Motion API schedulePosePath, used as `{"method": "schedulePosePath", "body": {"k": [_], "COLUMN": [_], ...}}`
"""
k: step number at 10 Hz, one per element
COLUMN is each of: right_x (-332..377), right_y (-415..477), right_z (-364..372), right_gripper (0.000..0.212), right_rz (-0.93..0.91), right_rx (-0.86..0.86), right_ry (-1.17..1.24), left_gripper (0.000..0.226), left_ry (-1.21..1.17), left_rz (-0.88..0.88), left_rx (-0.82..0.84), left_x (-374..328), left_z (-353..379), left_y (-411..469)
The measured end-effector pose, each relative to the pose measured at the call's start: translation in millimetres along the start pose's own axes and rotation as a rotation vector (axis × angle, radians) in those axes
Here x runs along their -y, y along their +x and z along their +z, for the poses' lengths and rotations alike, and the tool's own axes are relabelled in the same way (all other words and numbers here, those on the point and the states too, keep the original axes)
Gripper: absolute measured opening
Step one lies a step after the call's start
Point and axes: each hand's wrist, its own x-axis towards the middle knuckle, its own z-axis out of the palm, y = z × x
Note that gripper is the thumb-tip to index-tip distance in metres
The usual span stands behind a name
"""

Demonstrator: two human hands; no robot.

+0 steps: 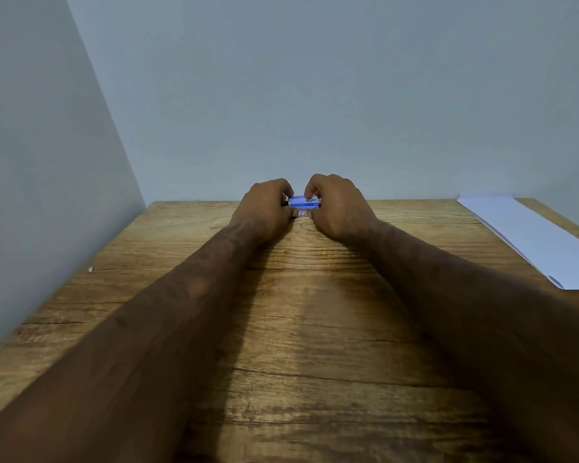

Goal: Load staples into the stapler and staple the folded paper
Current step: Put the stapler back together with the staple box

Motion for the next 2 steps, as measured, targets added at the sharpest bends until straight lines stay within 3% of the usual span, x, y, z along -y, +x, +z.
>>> {"method": "schedulePosePath", "body": {"k": [2], "right_x": [-0.7], "right_y": [-14.9], "right_z": [-9.6], "right_gripper": [0.065], "right_rz": [-0.022], "right_rx": [0.031], "right_ry": [-0.004], "left_gripper": [0.062], "left_ry": [0.035], "left_rz": [0.053], "left_rx": [0.016], "left_x": [-3.2], "left_z": [-5.4], "left_y": [-10.5]}}
